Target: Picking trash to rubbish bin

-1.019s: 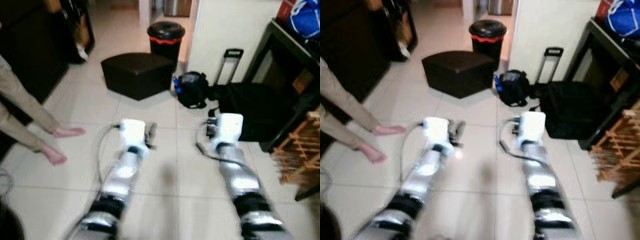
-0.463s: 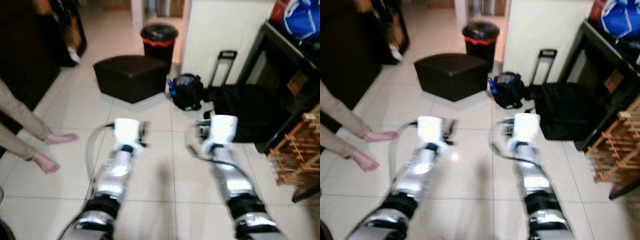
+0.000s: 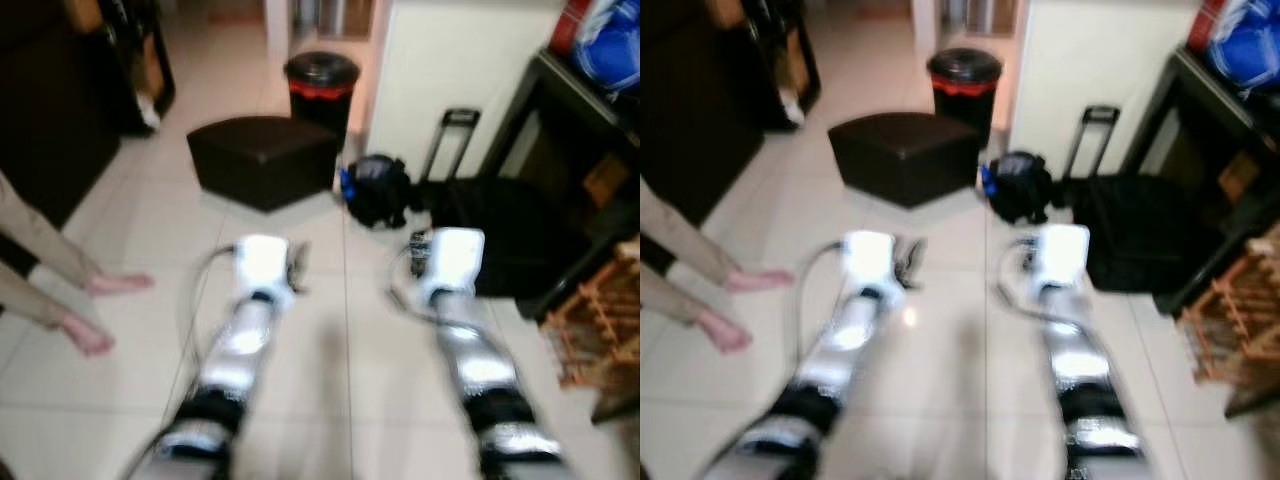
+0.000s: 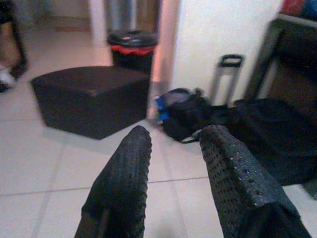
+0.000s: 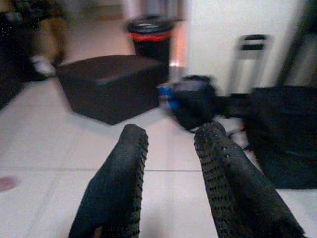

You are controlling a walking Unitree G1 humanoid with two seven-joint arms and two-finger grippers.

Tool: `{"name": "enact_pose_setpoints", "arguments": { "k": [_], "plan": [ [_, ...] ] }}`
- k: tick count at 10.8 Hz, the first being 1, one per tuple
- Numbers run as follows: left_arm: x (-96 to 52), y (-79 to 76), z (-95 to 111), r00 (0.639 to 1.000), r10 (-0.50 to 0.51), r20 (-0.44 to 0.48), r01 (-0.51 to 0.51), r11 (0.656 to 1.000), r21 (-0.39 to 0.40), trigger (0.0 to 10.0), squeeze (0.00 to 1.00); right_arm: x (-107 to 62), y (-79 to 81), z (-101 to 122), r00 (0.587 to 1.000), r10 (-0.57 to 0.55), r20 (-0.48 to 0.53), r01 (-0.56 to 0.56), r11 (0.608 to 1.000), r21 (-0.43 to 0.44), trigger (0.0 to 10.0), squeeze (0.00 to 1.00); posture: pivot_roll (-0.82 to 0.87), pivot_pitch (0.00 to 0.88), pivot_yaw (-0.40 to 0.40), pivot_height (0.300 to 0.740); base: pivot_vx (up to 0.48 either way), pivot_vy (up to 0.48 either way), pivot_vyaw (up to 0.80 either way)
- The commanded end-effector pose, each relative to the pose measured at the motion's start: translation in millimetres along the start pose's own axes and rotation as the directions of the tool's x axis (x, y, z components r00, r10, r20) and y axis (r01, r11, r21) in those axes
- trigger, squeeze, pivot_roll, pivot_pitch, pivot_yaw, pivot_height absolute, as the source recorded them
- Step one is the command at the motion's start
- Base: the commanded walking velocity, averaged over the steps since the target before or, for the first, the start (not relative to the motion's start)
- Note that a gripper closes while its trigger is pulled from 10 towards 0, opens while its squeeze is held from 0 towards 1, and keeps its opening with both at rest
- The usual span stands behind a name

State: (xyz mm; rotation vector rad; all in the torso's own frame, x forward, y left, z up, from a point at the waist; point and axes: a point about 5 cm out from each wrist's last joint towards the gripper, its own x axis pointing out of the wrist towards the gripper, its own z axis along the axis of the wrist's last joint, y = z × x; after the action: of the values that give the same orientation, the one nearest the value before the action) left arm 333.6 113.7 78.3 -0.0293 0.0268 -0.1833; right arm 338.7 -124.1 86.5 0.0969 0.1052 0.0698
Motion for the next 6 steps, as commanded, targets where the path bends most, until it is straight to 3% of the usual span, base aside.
{"name": "enact_pose_setpoints", "arguments": {
  "k": [1,3,4,6],
  "plan": [
    [-0.6,-11.1,-3,1.0,-0.025,0.001,0.025,0.999,-0.029,10.0,0.0,-1.1,-15.4,5,0.998,-0.036,0.048,0.035,0.999,0.009,10.0,0.0,-0.02,0.074,-0.001,0.74,0.352,0.0,0.0],
    [-12.6,-8.2,-26,0.996,-0.034,-0.078,0.037,0.998,0.046,10.0,0.0,-8.5,-34.3,-21,0.995,-0.079,-0.053,0.076,0.996,-0.043,10.0,0.0,-0.02,0.066,0.0,0.74,0.341,0.0,0.0],
    [-23.4,-0.4,-45,0.987,-0.006,-0.16,0.013,0.999,0.041,10.0,0.0,-21.1,-46.2,-52,0.976,-0.09,-0.198,0.066,0.99,-0.123,10.0,0.0,-0.02,0.061,0.001,0.74,0.341,0.0,0.0],
    [-45.3,18.7,-75,0.949,0.048,-0.311,-0.031,0.998,0.059,10.0,0.0,-50.5,-67.3,-94,0.912,-0.15,-0.381,0.085,0.98,-0.182,10.0,0.0,-0.02,0.047,0.005,0.74,0.343,0.0,0.0]
  ]
}}
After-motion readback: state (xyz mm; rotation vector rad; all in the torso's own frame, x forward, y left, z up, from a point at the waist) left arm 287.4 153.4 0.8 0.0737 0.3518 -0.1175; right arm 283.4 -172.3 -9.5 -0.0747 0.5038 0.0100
